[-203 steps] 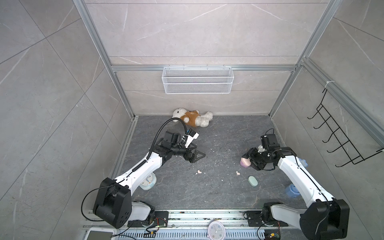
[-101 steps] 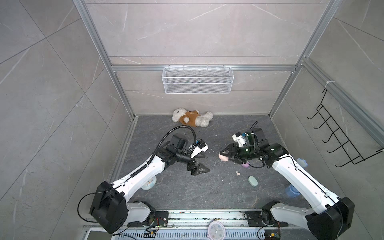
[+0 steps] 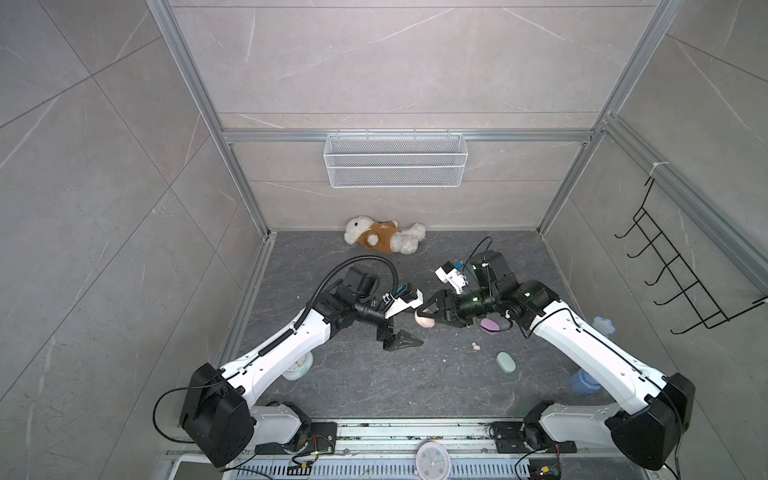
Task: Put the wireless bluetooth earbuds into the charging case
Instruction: 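Carry the peach case with the right gripper toward the left gripper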
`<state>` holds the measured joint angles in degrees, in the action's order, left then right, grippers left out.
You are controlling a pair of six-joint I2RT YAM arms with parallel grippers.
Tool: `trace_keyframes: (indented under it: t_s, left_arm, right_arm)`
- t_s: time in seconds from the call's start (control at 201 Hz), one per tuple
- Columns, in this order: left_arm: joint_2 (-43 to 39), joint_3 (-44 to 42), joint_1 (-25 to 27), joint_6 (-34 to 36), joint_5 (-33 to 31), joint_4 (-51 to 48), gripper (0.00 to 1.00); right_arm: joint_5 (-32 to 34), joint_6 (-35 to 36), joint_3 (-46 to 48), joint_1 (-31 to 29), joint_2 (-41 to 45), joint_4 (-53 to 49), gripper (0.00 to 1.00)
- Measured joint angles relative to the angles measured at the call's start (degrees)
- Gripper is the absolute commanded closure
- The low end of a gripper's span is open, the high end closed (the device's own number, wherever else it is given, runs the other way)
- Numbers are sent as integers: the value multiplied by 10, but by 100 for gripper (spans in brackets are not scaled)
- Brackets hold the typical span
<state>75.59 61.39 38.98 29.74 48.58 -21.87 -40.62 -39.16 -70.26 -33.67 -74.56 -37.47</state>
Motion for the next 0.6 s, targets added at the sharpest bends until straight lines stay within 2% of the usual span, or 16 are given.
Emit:
trace_keyframes:
  t_s: [0.602]
  left_arm:
    - [40,29,37,40,-42,-26,31]
  right_arm:
    - [-10,15,-17,-4,-12,-18,40]
